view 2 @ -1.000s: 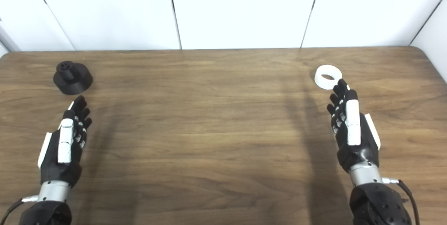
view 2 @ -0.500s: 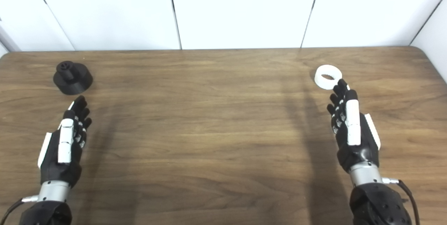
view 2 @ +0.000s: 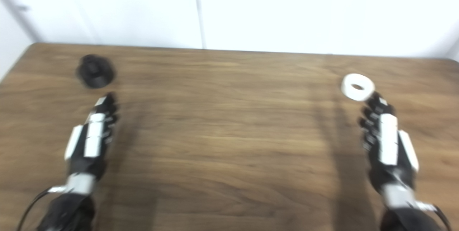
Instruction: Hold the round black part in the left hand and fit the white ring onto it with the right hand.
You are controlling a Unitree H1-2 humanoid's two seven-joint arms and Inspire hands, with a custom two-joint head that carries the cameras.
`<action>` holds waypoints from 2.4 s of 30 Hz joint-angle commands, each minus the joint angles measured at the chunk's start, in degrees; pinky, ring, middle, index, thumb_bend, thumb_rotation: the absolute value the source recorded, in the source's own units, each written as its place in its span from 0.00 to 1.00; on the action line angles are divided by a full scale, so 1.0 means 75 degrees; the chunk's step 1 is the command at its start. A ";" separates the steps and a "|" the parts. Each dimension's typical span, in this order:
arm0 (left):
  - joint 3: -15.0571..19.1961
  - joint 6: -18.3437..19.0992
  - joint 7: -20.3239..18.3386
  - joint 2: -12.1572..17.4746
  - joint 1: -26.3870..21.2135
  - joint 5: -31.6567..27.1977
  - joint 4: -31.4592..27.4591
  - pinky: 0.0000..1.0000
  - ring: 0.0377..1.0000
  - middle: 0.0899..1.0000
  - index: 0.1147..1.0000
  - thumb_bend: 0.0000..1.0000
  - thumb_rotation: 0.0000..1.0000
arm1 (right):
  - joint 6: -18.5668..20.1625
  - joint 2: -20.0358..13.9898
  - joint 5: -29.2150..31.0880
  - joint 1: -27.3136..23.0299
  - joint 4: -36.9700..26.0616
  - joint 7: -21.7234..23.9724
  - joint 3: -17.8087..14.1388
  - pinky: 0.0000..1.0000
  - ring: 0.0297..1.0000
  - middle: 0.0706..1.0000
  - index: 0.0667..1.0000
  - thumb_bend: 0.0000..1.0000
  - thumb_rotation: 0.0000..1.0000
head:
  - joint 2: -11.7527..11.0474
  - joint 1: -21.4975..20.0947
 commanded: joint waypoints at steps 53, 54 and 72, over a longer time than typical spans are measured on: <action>-0.0508 -0.0503 0.1357 -0.0044 -0.0129 0.3036 -0.0149 0.89 0.92 0.94 0.95 0.70 0.29 | -0.1401 -0.0361 0.0184 0.0377 0.0859 0.0681 -0.0123 0.73 0.88 0.89 0.90 0.46 1.00 | -0.1168 0.0514; -0.0448 -0.0279 0.1406 0.0000 -0.0206 0.3314 -0.0226 0.90 0.93 0.94 0.95 0.74 0.28 | -0.1389 -0.0370 0.0169 0.0377 0.0857 0.0683 -0.0113 0.76 0.90 0.90 0.90 0.47 1.00 | -0.1172 0.0508; 0.0046 0.2638 0.0524 0.1506 -0.2021 0.6088 -0.0247 0.93 0.99 0.99 0.93 1.00 0.32 | -0.1501 -0.0523 0.0170 0.0461 0.0858 0.0542 0.0027 0.86 0.94 0.92 0.91 0.56 1.00 | -0.1217 0.0527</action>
